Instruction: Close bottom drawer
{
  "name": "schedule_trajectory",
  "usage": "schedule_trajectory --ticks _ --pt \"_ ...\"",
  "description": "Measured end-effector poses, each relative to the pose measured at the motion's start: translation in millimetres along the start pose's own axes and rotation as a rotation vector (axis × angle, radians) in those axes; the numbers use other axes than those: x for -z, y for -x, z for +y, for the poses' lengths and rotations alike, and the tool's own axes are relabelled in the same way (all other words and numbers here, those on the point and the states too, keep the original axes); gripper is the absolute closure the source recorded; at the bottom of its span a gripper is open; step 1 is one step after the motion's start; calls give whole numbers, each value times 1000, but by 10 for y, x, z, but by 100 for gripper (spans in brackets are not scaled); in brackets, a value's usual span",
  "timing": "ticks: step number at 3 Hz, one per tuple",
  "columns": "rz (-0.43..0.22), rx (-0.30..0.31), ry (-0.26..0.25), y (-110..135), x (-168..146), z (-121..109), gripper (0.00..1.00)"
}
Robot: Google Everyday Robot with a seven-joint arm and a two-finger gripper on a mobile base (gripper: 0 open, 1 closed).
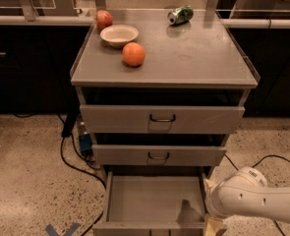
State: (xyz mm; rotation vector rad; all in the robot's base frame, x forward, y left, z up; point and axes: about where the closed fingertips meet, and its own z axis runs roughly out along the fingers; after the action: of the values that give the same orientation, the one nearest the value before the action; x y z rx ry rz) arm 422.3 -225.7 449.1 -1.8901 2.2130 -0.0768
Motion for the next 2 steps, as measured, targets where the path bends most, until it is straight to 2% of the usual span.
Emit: schedule_trajectory --ticks 1,2 --pt "-10 -8 14 -58 -187 39 0" --pt "-32 -26 25 -130 -519 74 0"
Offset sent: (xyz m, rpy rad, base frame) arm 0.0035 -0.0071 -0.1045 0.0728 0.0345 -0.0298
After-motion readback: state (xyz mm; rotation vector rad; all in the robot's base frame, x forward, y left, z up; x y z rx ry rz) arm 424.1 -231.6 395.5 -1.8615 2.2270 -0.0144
